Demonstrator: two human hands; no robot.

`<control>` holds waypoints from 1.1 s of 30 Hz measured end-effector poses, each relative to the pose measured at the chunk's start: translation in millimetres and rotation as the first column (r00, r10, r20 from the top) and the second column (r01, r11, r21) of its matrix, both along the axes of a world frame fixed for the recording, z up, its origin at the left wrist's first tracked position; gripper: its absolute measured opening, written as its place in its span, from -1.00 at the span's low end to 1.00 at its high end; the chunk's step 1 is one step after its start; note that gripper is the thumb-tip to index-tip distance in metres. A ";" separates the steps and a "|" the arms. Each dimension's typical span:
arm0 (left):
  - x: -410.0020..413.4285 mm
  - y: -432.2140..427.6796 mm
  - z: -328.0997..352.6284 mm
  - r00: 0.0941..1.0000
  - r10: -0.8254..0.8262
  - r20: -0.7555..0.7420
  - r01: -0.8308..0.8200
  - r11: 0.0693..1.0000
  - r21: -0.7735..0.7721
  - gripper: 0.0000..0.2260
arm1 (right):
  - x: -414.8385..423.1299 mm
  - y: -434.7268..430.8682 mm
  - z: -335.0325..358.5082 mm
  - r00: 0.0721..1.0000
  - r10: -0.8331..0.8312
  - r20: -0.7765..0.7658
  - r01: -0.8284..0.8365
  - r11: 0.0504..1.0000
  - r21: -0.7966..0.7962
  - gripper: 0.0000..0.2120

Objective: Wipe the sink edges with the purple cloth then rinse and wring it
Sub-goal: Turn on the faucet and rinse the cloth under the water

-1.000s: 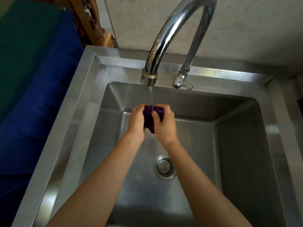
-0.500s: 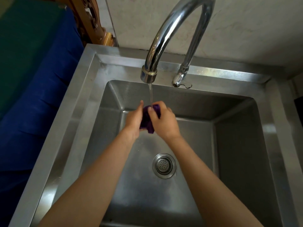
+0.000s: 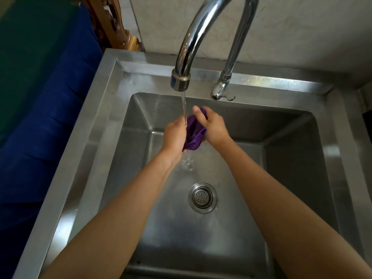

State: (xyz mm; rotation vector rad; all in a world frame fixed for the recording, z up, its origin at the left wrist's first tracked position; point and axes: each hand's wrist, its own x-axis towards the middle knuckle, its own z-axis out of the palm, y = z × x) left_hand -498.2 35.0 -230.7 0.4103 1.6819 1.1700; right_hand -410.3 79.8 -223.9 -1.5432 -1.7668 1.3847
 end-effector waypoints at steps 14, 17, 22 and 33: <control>-11.3 4.1 -14.5 0.978 0.181 0.108 -0.173 0.982 -0.076 -0.71 | -20.9 -43.1 -0.7 0.965 -0.126 0.230 0.056 0.955 0.290 -0.63; -9.5 -0.3 -10.2 0.895 0.158 0.416 -0.151 0.987 -0.052 -0.60 | -30.0 -51.5 8.6 0.937 -0.099 0.335 -0.039 0.922 0.384 -0.65; 13.2 -10.7 -10.5 0.886 0.121 0.447 -0.048 0.984 -0.171 -0.54 | -26.5 -18.6 5.3 0.900 -0.169 0.403 0.051 0.956 0.288 -0.60; -6.8 -7.4 -28.7 0.918 0.100 0.384 -0.123 0.992 0.036 -0.72 | -13.2 -20.8 2.0 0.994 -0.050 -0.092 0.042 0.995 -0.088 -0.54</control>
